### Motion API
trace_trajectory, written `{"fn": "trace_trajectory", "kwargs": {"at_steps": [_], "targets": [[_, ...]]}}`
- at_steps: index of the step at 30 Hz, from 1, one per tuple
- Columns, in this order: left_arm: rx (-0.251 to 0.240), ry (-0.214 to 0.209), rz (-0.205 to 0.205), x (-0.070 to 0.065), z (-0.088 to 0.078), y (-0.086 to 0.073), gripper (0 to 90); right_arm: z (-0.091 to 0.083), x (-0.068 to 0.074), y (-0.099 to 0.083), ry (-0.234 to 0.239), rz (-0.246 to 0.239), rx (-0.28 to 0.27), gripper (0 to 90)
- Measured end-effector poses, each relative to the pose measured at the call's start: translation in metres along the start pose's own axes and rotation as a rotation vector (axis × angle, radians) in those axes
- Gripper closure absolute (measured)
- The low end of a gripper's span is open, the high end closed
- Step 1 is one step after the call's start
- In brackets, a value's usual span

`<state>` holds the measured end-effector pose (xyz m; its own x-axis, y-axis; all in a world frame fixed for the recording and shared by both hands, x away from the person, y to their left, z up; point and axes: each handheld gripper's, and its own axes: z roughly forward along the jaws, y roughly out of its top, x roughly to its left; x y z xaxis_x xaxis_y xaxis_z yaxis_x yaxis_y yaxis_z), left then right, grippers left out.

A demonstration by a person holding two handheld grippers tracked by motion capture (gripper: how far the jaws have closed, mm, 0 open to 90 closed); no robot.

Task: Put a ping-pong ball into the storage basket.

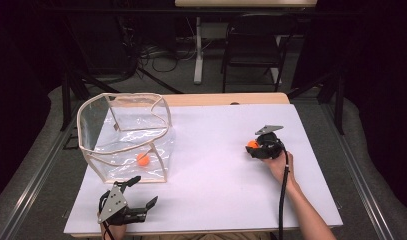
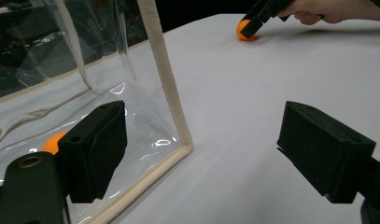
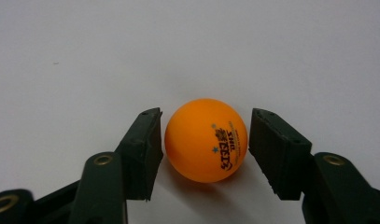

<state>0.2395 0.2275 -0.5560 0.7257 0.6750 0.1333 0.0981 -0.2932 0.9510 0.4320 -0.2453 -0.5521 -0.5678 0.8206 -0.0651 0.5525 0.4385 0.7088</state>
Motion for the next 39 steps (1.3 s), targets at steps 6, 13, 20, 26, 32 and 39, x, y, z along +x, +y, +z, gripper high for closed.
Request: {"fn": "trace_trajectory", "kwargs": {"at_steps": [6, 13, 20, 26, 32, 39], "targets": [[0.006, -0.007, 0.003, 0.000, 0.002, 0.000, 15.7, 0.000, -0.001, -0.001, -0.001, -0.002, 0.008, 50.1], [0.004, -0.002, 0.008, -0.001, 0.000, 0.001, 15.7, -0.002, 0.000, 0.001, 0.000, -0.010, 0.014, 50.5], [0.004, -0.004, 0.005, -0.001, 0.000, 0.000, 15.7, -0.013, 0.003, 0.006, -0.004, -0.026, -0.002, 50.5], [0.005, -0.003, 0.006, 0.000, 0.000, 0.001, 15.7, -0.020, 0.008, 0.010, -0.005, -0.048, 0.002, 50.5], [0.002, 0.000, 0.006, 0.000, -0.001, 0.001, 15.7, -0.025, 0.011, 0.012, 0.004, -0.059, 0.001, 50.5], [0.003, -0.006, 0.007, -0.001, 0.001, 0.001, 15.7, -0.034, 0.013, 0.015, 0.006, -0.072, -0.014, 50.5]]}}
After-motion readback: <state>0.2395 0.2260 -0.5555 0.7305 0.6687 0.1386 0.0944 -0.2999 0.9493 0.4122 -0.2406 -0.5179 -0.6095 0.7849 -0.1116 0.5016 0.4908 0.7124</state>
